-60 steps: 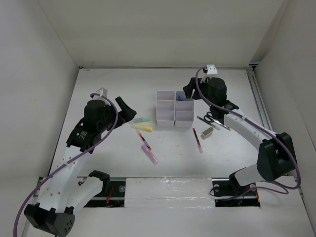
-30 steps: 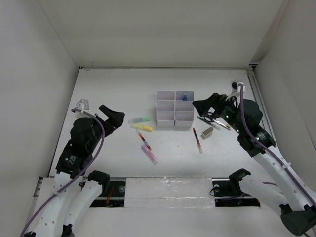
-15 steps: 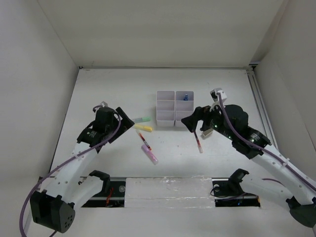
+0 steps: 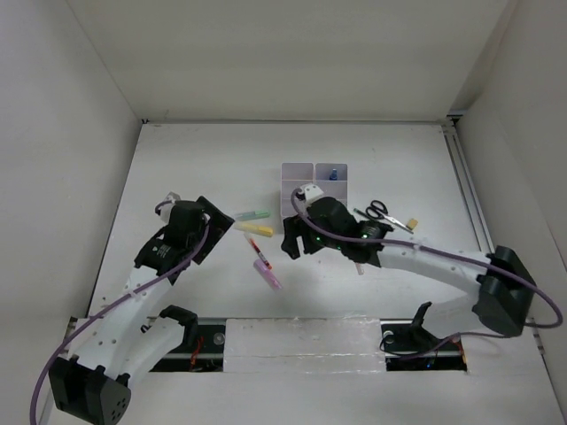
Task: Sort the stationery into containers
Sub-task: Pick up the pen from the center of the board.
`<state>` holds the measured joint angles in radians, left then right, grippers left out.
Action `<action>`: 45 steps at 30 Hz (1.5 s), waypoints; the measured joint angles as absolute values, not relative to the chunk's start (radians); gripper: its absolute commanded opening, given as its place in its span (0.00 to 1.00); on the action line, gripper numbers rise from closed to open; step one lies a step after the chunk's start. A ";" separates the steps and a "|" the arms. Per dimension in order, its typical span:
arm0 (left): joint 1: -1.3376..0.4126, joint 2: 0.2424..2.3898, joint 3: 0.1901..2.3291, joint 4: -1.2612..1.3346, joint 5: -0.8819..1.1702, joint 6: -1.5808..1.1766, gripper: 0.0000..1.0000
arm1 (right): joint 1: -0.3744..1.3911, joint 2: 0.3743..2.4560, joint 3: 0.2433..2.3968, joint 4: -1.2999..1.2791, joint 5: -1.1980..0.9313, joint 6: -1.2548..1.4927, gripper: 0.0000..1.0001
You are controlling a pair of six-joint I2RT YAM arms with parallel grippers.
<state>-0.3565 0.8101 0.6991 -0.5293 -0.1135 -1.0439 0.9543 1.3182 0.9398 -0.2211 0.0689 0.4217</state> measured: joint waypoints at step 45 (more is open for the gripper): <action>-0.323 0.722 0.974 -0.833 -0.390 -0.953 1.00 | 1.067 2.112 1.486 -0.247 0.210 0.369 0.32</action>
